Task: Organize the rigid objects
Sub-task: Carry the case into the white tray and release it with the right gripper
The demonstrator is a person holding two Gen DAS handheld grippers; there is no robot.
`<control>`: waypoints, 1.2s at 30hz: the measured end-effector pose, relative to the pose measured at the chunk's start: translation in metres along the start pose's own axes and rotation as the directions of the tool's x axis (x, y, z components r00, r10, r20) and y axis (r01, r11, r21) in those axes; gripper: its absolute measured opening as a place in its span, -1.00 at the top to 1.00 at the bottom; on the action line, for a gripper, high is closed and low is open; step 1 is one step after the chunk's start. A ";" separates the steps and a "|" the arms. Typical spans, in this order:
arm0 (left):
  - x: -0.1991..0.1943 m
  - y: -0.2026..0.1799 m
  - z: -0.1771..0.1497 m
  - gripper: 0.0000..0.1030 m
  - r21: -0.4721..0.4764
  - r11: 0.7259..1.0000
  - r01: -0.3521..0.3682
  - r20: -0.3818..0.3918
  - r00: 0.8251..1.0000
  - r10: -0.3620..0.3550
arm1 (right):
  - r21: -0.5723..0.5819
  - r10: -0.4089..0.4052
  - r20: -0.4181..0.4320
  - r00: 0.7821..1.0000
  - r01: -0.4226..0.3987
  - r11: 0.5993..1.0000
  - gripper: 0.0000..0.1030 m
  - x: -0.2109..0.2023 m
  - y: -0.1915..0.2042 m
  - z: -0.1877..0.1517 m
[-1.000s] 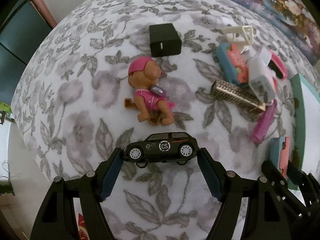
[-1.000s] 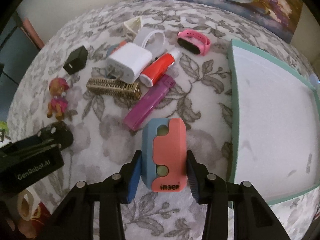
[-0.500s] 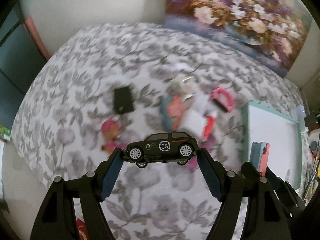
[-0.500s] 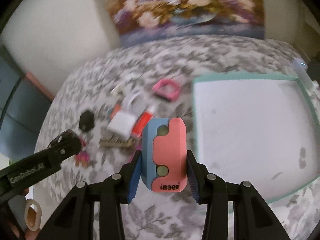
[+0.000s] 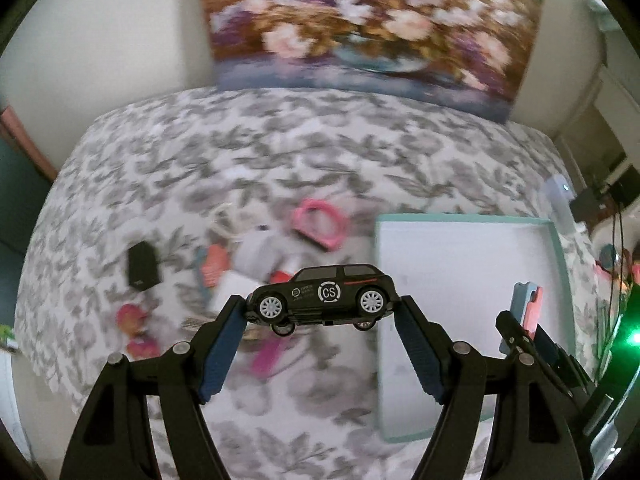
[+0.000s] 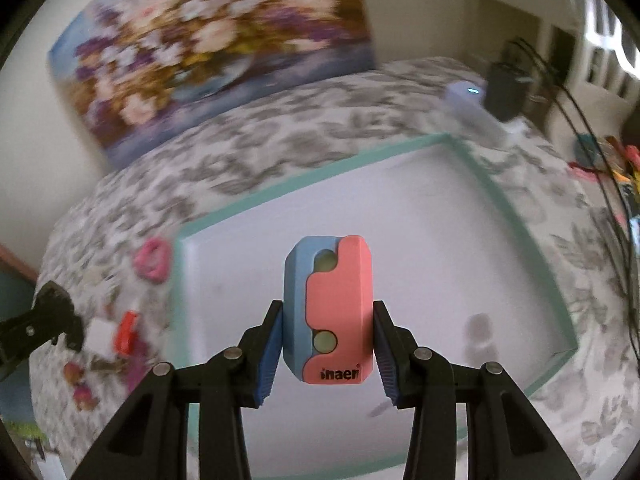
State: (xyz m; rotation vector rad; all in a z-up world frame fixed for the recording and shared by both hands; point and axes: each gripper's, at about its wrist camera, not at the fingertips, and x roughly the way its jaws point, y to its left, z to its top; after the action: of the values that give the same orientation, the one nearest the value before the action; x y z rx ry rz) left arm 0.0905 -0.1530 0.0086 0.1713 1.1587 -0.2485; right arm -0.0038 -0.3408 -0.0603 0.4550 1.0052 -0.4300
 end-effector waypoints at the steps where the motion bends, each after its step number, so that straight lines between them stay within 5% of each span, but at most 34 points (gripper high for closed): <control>1: 0.004 -0.009 0.000 -0.49 0.013 1.000 0.009 -0.005 1.000 -0.009 | 0.009 -0.013 0.002 1.000 0.013 1.000 0.12 0.002 -0.006 0.002; 13: 0.063 -0.088 0.007 -0.50 0.127 0.991 0.037 -0.050 0.998 -0.031 | 0.042 -0.104 0.006 0.995 0.104 0.994 0.12 0.027 -0.048 0.023; 29: 0.094 -0.095 0.010 -0.50 0.104 0.993 0.046 -0.070 0.997 -0.039 | 0.011 -0.132 -0.039 0.990 0.133 0.991 0.12 0.046 -0.046 0.031; 36: 0.082 -0.088 0.011 -0.66 0.089 0.995 0.034 -0.054 0.998 -0.030 | -0.012 -0.150 -0.032 0.988 0.149 0.989 0.00 0.039 -0.042 0.033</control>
State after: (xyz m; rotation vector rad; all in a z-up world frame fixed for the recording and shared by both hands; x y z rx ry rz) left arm 0.1067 -0.2488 -0.0633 0.2395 1.2040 -0.3262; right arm 0.0149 -0.3988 -0.0861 0.3803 1.0765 -0.5534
